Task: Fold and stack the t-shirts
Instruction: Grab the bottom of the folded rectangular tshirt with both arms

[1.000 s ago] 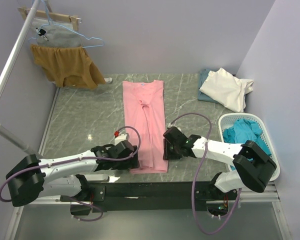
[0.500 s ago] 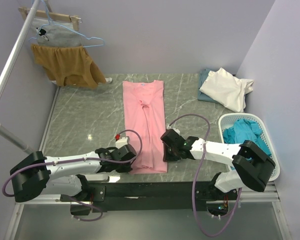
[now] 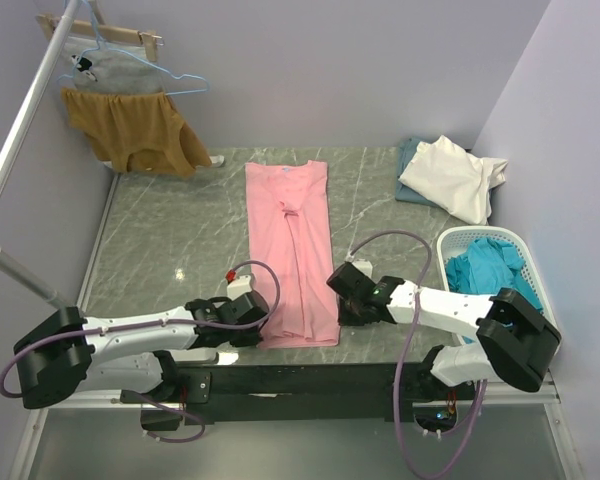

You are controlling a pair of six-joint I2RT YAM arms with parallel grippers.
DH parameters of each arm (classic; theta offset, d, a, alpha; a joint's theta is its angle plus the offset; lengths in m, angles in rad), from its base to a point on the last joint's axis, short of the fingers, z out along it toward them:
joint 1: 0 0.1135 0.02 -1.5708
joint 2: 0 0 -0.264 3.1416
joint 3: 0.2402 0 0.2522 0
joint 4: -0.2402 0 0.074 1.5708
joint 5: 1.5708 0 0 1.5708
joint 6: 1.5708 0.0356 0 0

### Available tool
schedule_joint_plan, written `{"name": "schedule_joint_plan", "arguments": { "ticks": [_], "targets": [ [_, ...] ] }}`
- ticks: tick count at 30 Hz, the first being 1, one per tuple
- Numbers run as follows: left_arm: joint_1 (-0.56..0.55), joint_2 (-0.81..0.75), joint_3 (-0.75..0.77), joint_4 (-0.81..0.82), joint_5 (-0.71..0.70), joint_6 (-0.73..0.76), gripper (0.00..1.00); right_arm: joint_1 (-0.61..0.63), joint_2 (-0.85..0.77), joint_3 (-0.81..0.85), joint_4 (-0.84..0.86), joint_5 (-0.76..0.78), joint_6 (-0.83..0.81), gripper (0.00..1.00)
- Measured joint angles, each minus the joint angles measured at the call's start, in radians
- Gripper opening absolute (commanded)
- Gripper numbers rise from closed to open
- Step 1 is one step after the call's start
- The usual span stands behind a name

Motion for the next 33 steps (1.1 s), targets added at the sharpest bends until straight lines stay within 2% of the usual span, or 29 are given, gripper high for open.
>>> {"name": "schedule_joint_plan", "arguments": {
  "ticks": [3,4,5,6,8,9,10,12,13,20,26,28,29,30,31,32,33],
  "targets": [
    [0.0,-0.01,-0.008,0.005,-0.001,-0.002,0.06,0.0,-0.01,-0.005,-0.013,0.021,0.017,0.22],
    [-0.001,-0.012,-0.008,0.003,-0.002,-0.002,0.12,0.0,-0.014,-0.008,-0.018,0.03,0.023,0.24],
    [-0.003,-0.016,-0.011,0.001,-0.006,-0.002,0.22,0.0,-0.019,-0.01,-0.024,0.038,0.028,0.26],
    [-0.005,-0.022,-0.014,-0.003,-0.008,-0.002,0.38,0.001,-0.024,-0.014,-0.029,0.046,0.036,0.3],
    [-0.007,-0.043,-0.024,-0.012,-0.008,-0.008,0.53,0.001,-0.043,-0.026,-0.037,0.055,0.048,0.38],
    [-0.011,-0.06,-0.025,-0.016,-0.011,-0.021,0.65,0.001,-0.056,-0.034,-0.038,0.056,0.05,0.47],
    [-0.014,-0.072,-0.027,-0.022,-0.01,-0.019,0.75,0.001,-0.07,-0.043,-0.04,0.055,0.053,0.52],
    [-0.022,-0.102,-0.029,-0.035,-0.015,-0.027,0.8,0.001,-0.104,-0.061,-0.034,0.045,0.052,0.61],
    [-0.026,-0.116,-0.029,-0.046,-0.016,-0.026,0.84,0.001,-0.124,-0.076,-0.03,0.038,0.051,0.62],
    [-0.037,-0.249,-0.097,-0.063,-0.018,-0.061,0.75,0.002,-0.292,-0.197,0.074,-0.105,0.061,0.65],
    [-0.038,-0.266,-0.124,-0.021,-0.014,-0.079,0.72,0.002,-0.246,-0.219,0.208,-0.227,0.078,0.6],
    [-0.039,-0.248,-0.124,0.003,-0.014,-0.08,0.63,0.002,-0.209,-0.219,0.267,-0.265,0.084,0.54],
    [-0.039,-0.239,-0.124,0.015,-0.014,-0.081,0.58,0.002,-0.194,-0.219,0.288,-0.279,0.088,0.46],
    [-0.039,-0.227,-0.124,0.024,-0.014,-0.084,0.48,0.002,-0.18,-0.219,0.306,-0.291,0.091,0.43],
    [-0.039,-0.216,-0.124,0.034,-0.014,-0.086,0.43,0.002,-0.169,-0.219,0.317,-0.298,0.093,0.4],
    [-0.039,-0.212,-0.124,0.038,-0.015,-0.086,0.34,0.002,-0.158,-0.219,0.32,-0.298,0.098,0.32],
    [-0.039,-0.195,-0.124,0.042,-0.016,-0.093,0.25,0.002,-0.153,-0.219,0.32,-0.301,0.101,0.29]
  ]
}}
